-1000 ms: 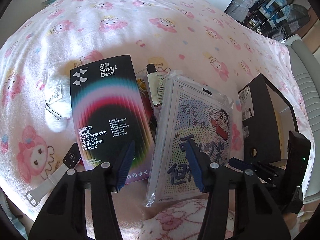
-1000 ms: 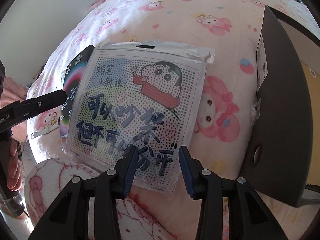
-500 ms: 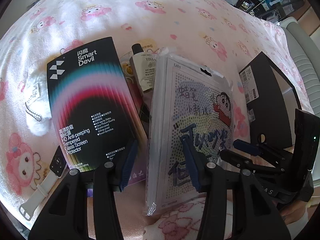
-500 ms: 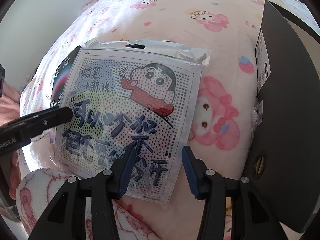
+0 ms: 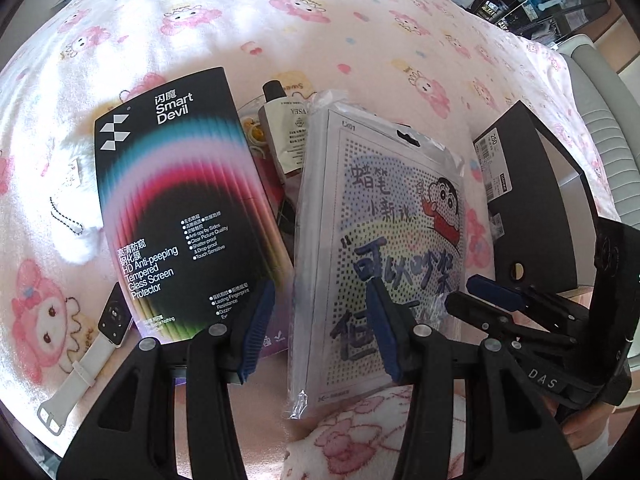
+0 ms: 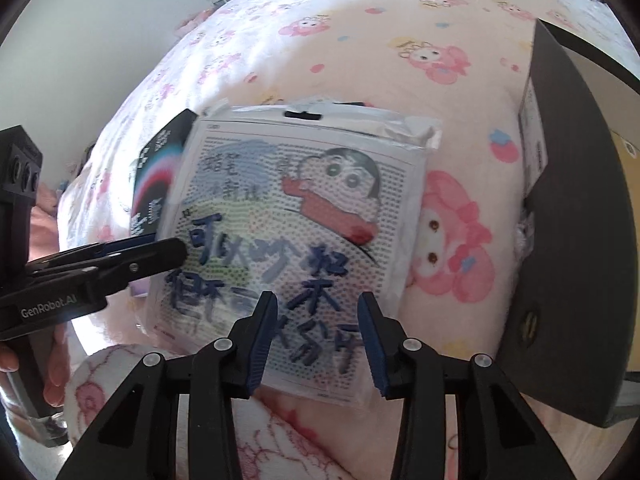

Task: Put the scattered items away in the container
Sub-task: 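Close the right gripper on the Shin-chan bead-art bag and lift it, then carry the held bead-art bag with the right gripper over the open black box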

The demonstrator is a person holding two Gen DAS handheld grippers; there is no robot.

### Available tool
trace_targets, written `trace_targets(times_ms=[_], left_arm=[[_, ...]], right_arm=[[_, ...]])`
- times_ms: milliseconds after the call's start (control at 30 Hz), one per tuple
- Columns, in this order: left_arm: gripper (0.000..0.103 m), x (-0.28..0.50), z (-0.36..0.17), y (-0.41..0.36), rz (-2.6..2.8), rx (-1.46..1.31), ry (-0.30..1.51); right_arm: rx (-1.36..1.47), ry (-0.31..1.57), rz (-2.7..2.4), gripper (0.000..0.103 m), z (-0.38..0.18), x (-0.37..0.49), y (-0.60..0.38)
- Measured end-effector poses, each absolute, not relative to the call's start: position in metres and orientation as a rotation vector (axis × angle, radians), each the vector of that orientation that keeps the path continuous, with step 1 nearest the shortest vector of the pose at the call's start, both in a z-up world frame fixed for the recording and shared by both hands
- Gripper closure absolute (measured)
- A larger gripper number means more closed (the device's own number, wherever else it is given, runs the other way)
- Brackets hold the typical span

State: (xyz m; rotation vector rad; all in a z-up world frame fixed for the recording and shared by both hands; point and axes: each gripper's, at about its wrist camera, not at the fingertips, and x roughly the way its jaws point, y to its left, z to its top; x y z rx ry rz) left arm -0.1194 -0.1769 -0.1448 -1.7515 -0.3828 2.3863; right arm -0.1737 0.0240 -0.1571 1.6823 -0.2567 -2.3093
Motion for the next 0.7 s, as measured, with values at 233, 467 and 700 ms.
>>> trace_targets(times_ms=[233, 467, 700], left_arm=[[0.055, -0.120, -0.147, -0.176, 2.389, -1.755, -0.355], [0.050, -0.121, -0.153, -0.175, 2.336, -1.770, -0.383], [0.053, -0.116, -0.139, -0.177, 2.347, -1.726, -0.452]], right_arm=[[1.762, -0.355, -2.246, 0.048, -0.201, -0.159, 0.043], [1.745, -0.439, -2.186, 0.037, -0.212, -0.184, 0.022], [1.665, -0.337, -2.310, 0.045, -0.178, -0.193, 0.003]])
